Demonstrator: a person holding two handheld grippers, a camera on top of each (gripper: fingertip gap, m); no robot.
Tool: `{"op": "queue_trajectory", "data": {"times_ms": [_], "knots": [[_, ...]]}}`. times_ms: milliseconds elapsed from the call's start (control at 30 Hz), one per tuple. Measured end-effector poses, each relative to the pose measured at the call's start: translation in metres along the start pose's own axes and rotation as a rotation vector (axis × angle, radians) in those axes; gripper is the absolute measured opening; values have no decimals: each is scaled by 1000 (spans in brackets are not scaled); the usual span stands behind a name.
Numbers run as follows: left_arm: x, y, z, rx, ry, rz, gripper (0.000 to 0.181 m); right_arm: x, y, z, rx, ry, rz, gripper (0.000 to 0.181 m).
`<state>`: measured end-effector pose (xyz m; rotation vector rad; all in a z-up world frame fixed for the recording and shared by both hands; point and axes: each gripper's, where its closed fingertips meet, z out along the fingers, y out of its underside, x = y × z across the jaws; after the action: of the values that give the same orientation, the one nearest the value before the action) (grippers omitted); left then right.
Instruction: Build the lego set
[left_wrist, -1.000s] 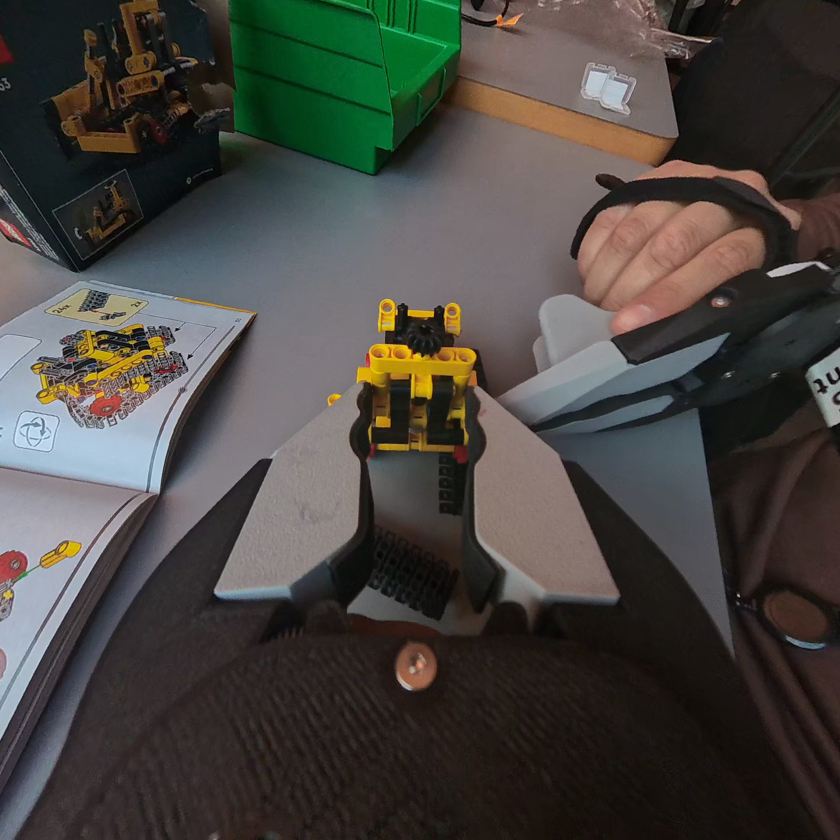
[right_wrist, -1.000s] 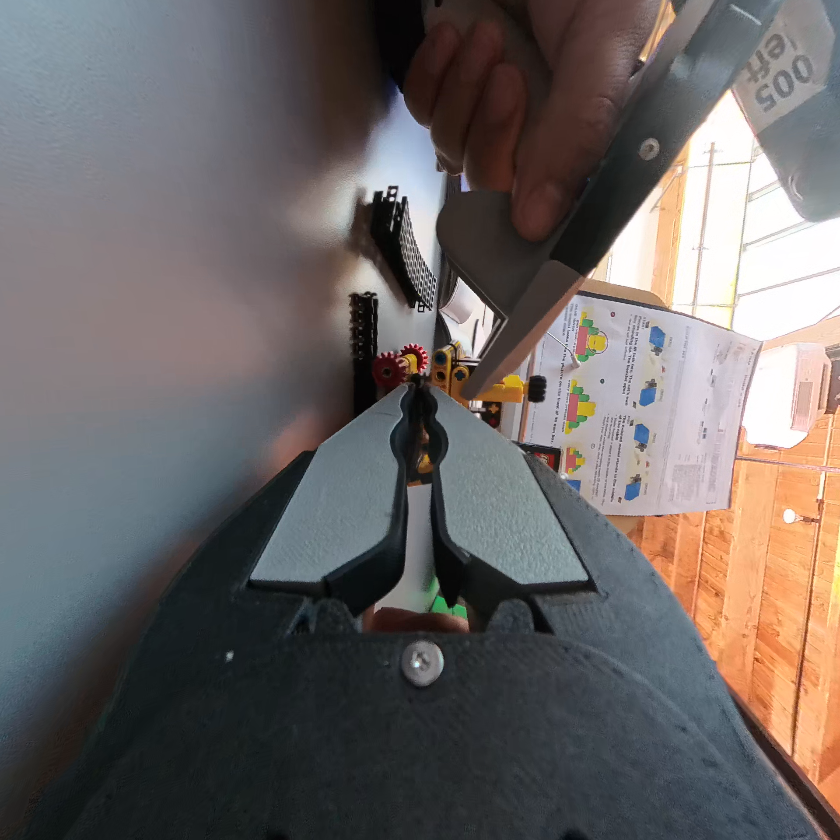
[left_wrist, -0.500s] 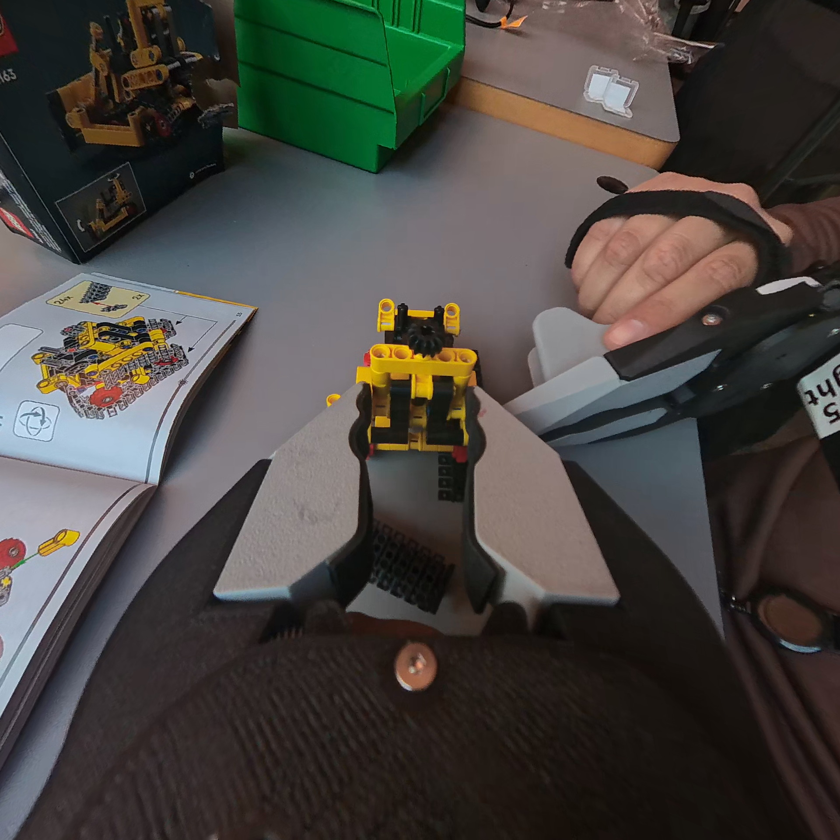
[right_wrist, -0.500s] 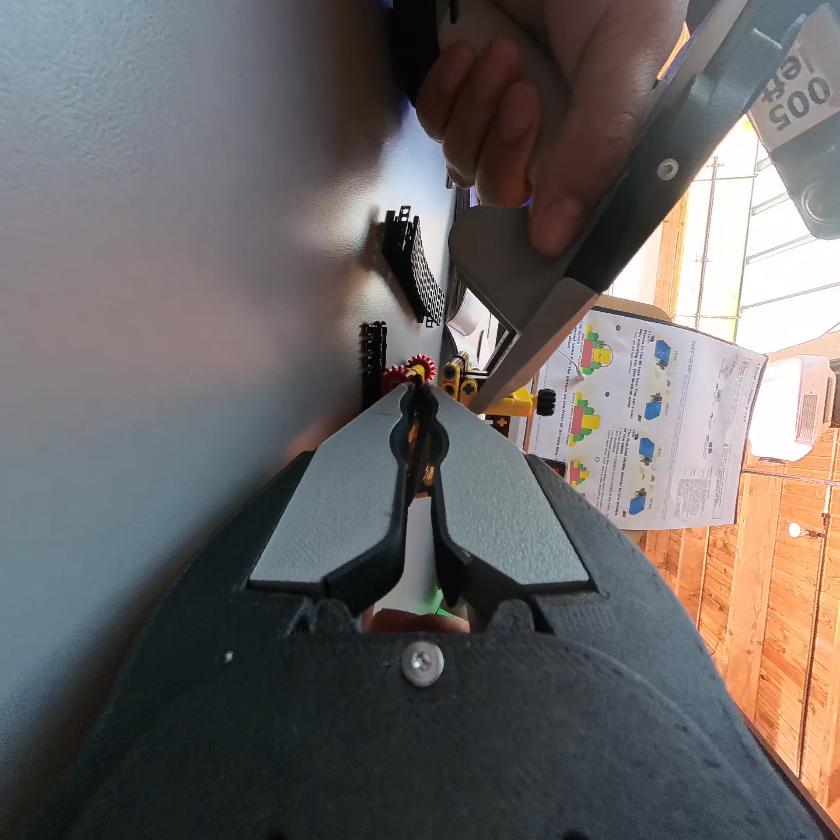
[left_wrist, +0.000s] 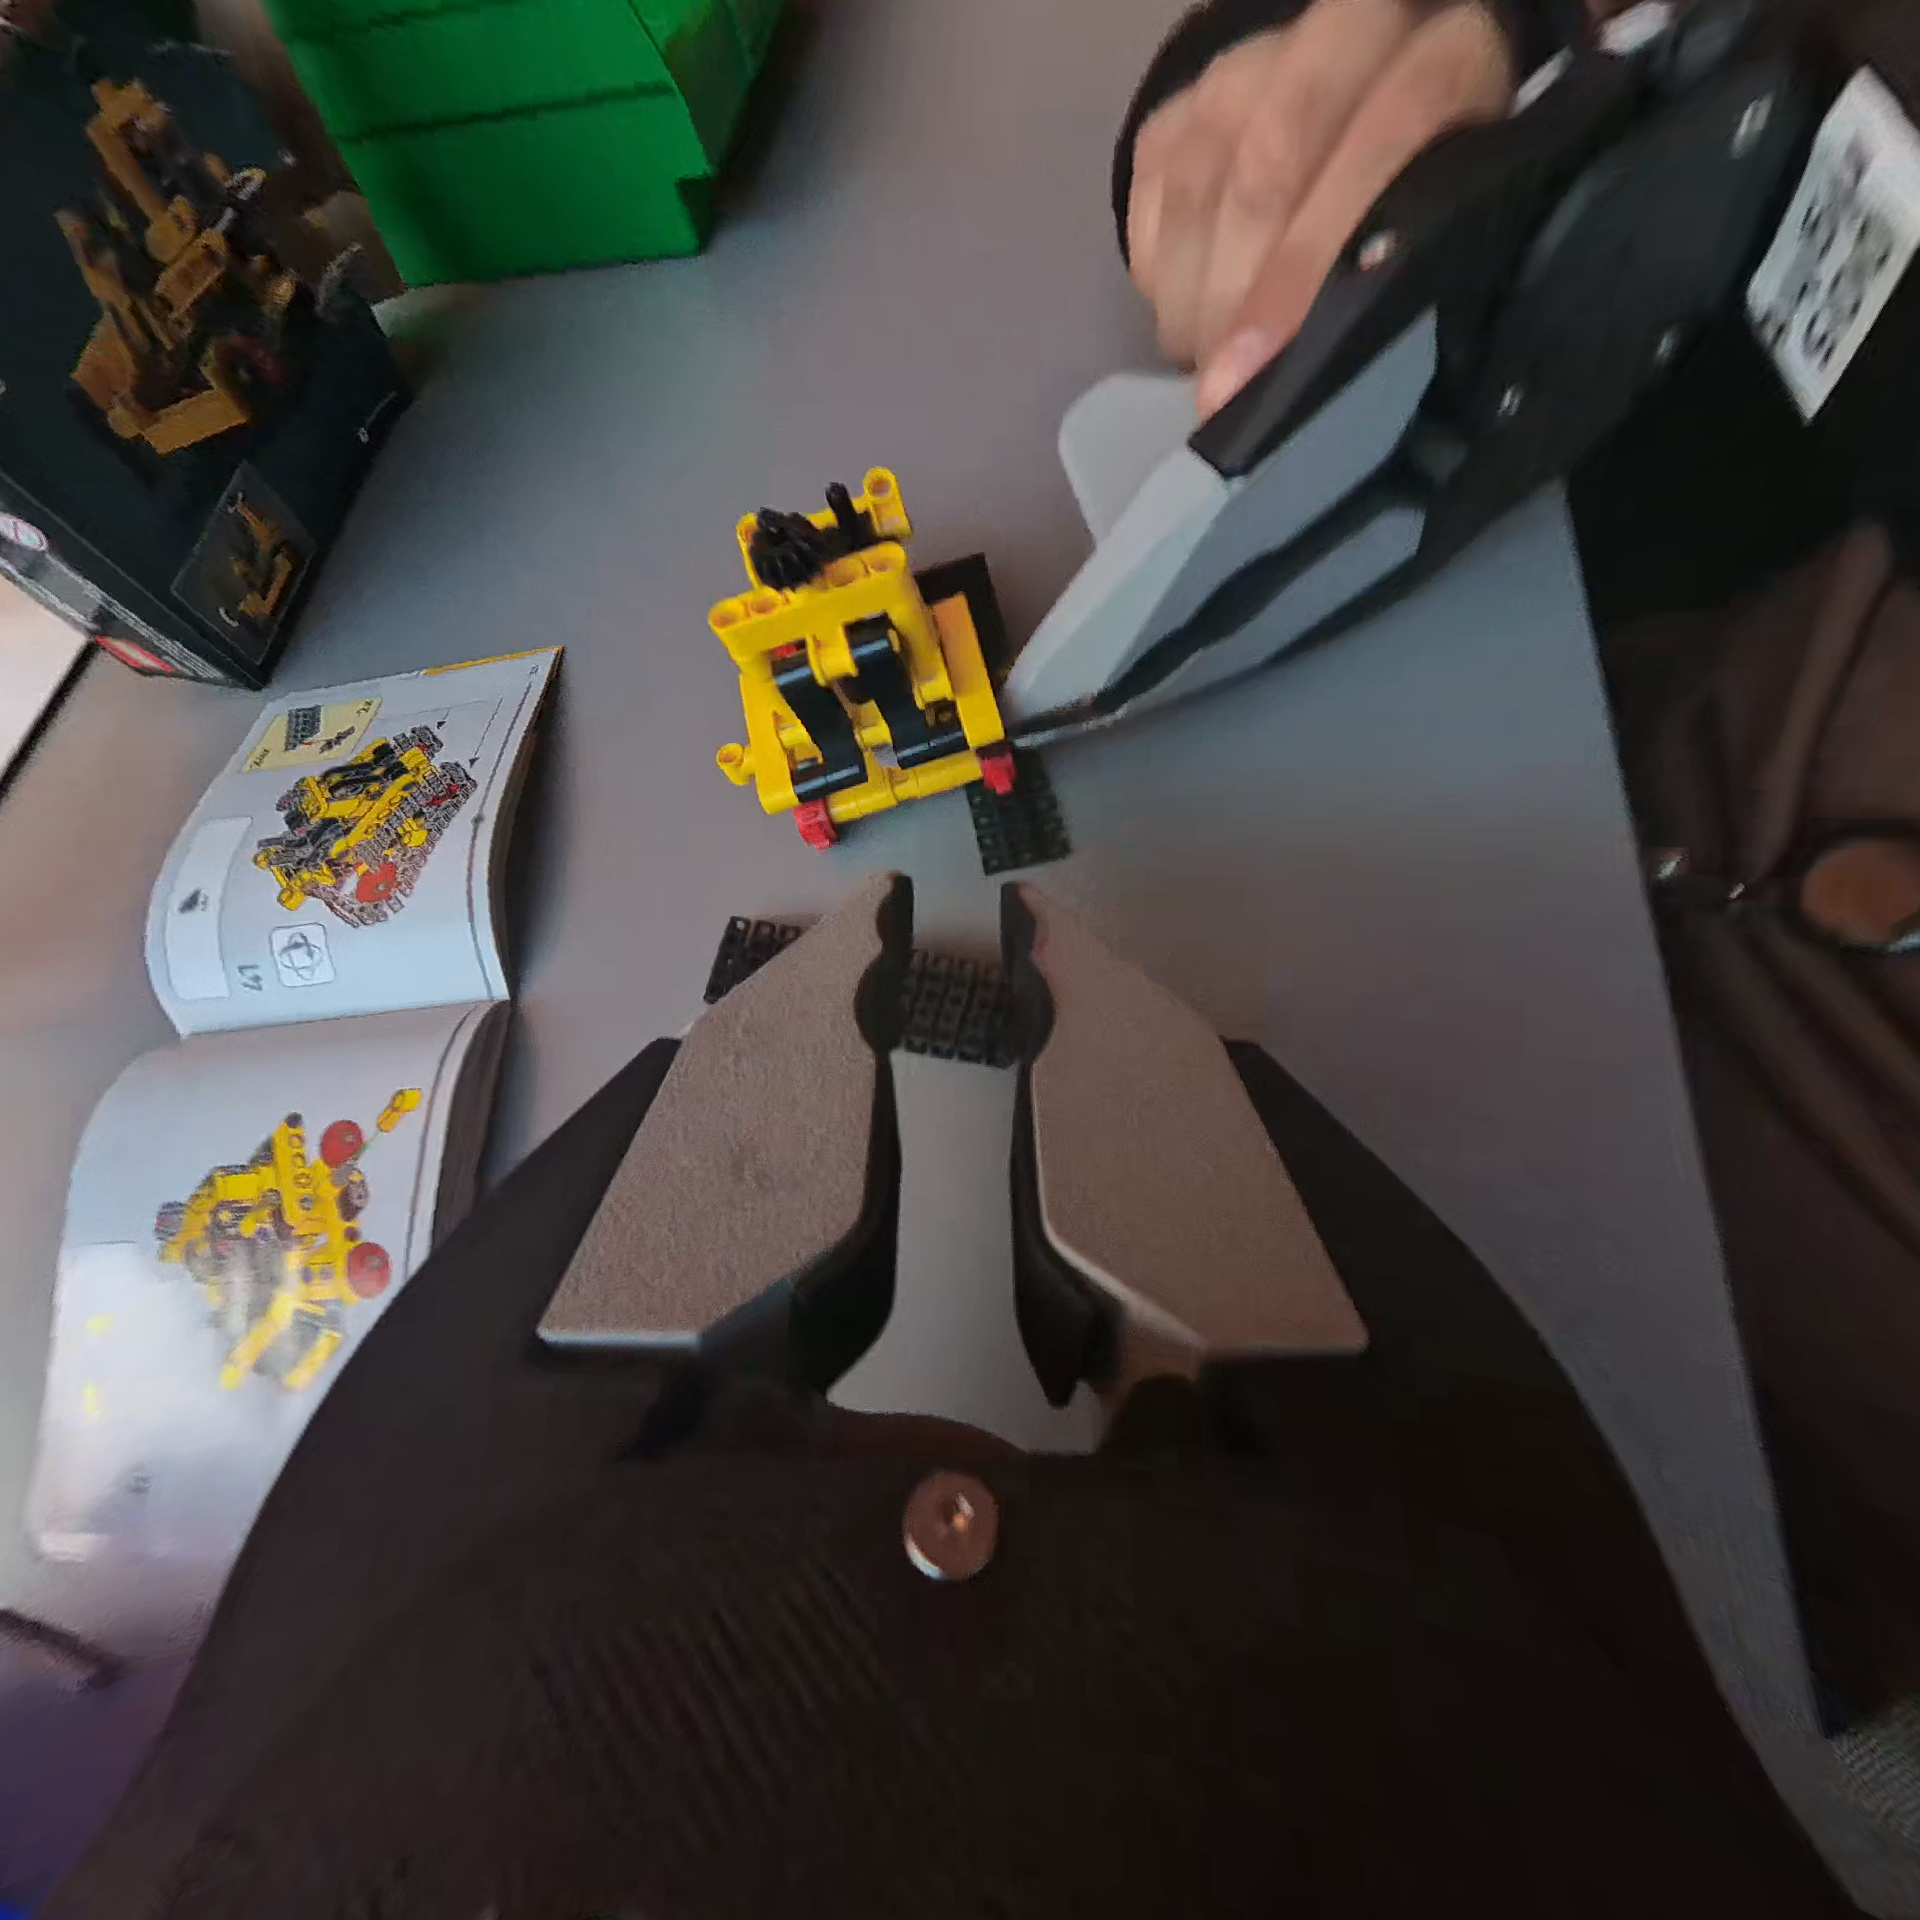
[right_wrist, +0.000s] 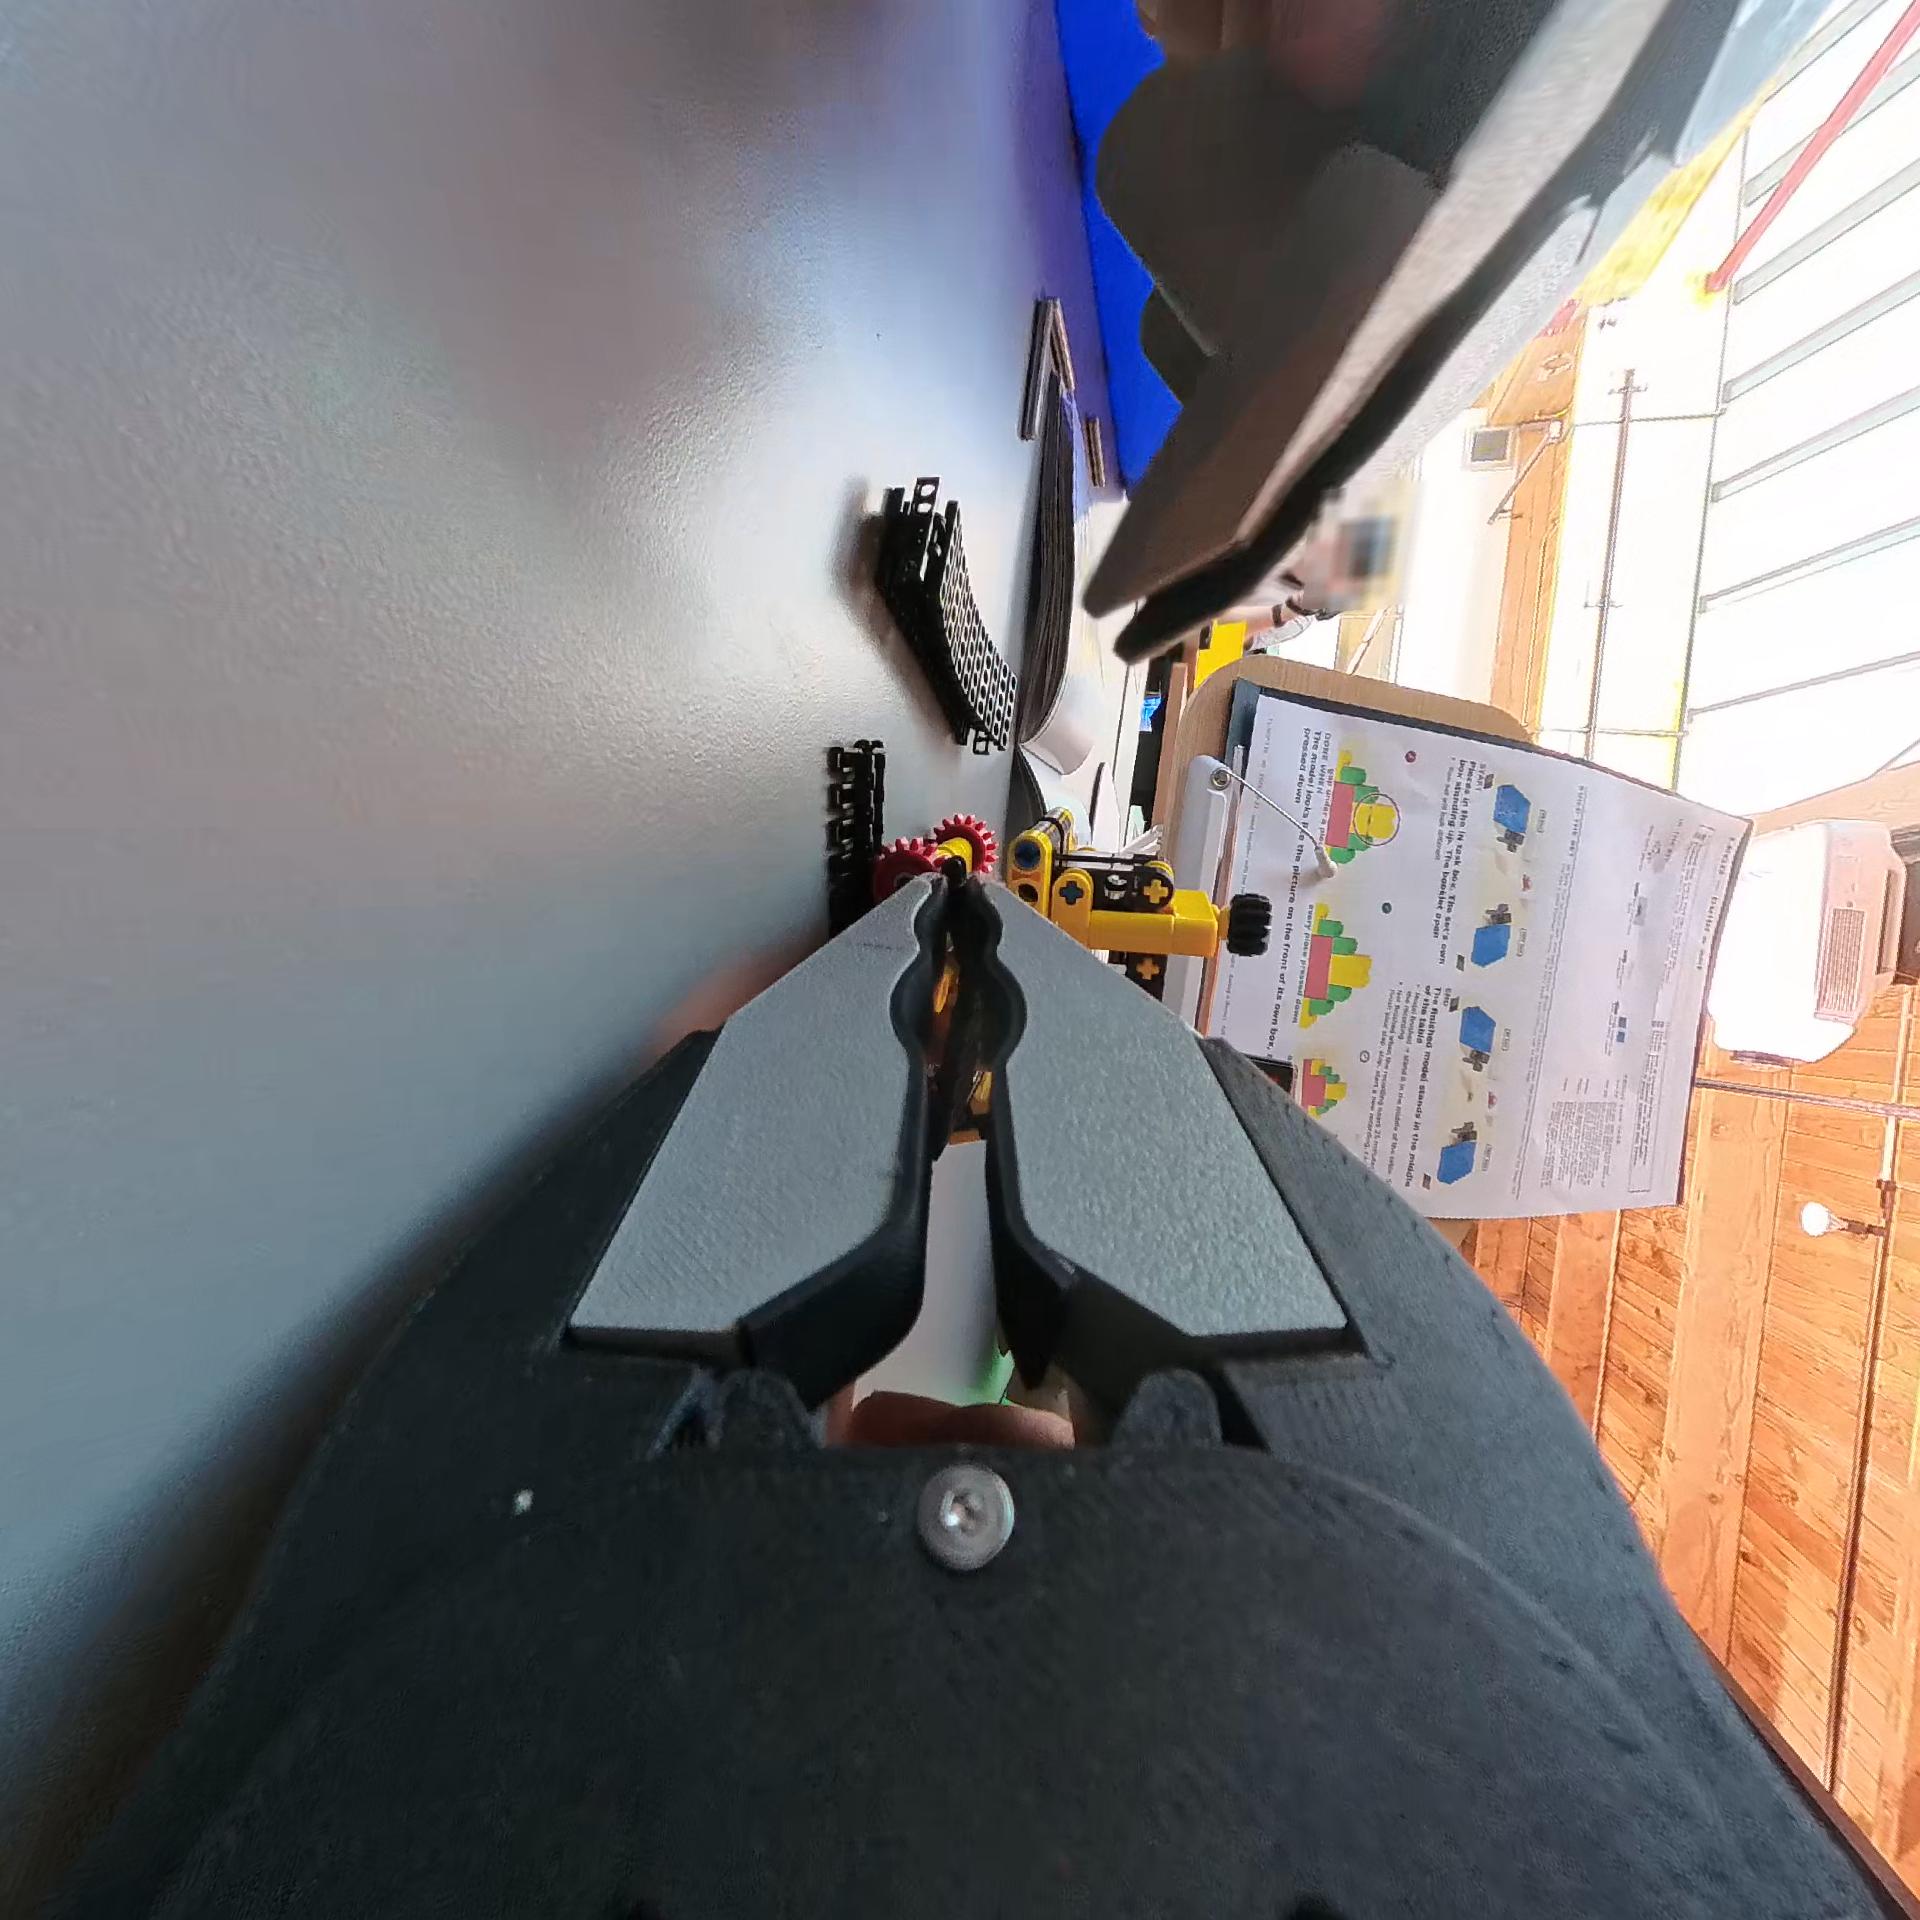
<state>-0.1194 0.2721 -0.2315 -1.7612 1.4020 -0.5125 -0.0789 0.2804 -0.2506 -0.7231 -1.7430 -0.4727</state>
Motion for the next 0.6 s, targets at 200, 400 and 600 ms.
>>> {"op": "queue_trajectory", "data": {"times_ms": [200, 400, 600], "knots": [[10, 18, 22, -154, 63, 282, 19, 0, 0, 0, 4, -3, 5, 0], [11, 18, 39, -194, 87, 407, 9, 0, 0, 0, 8, -2, 6, 0], [16, 17, 42, -166, 135, 438, 4, -1, -1, 0, 15, -7, 14, 0]]}}
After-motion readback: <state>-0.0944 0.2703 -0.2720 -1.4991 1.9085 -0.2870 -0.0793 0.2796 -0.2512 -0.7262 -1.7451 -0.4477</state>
